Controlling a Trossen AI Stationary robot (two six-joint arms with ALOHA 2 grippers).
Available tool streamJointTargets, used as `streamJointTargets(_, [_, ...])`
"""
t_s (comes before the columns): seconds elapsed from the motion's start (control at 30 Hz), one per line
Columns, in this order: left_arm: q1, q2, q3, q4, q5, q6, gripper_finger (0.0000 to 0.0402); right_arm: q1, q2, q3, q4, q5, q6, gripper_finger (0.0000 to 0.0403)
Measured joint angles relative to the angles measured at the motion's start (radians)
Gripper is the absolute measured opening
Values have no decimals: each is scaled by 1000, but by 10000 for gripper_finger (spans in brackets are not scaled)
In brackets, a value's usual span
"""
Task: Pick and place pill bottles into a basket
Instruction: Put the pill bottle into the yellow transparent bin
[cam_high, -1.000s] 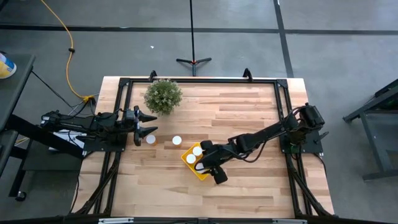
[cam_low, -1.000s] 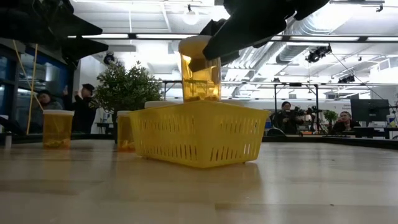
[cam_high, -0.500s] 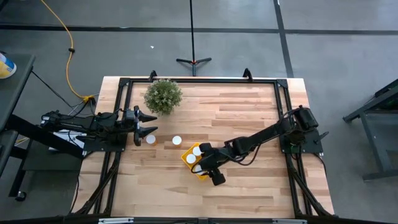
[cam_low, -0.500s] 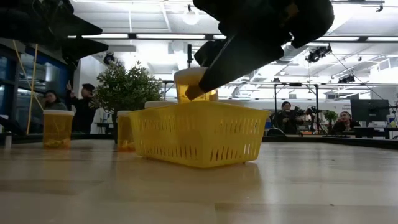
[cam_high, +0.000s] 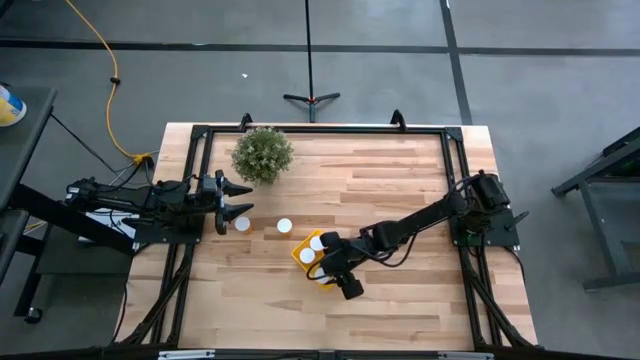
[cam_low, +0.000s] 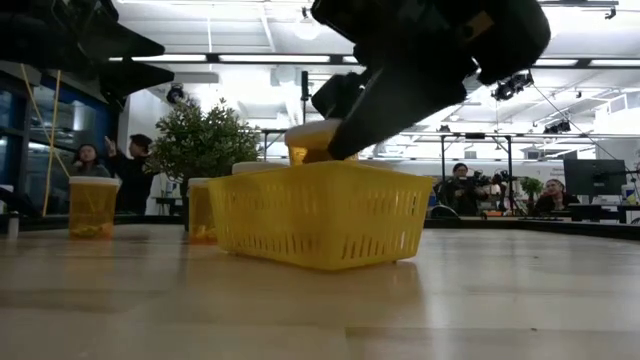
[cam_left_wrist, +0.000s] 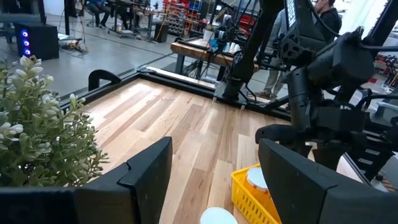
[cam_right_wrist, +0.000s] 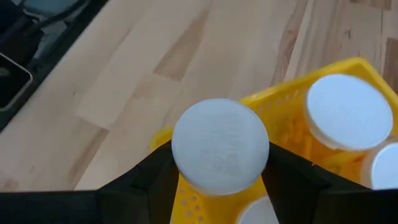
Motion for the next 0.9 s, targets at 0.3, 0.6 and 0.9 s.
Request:
streamJointTargets(0.3, [0,0,0,0,0,0,276,0,0,0,-30,56,-2,232])
streamJointTargets(0.6, [0,0,0,0,0,0,276,0,-4,2,-39,49,14,238])
streamJointTargets(0.9, [0,0,0,-1,0,0,276,-33,-206,2,-255,63,111,238])
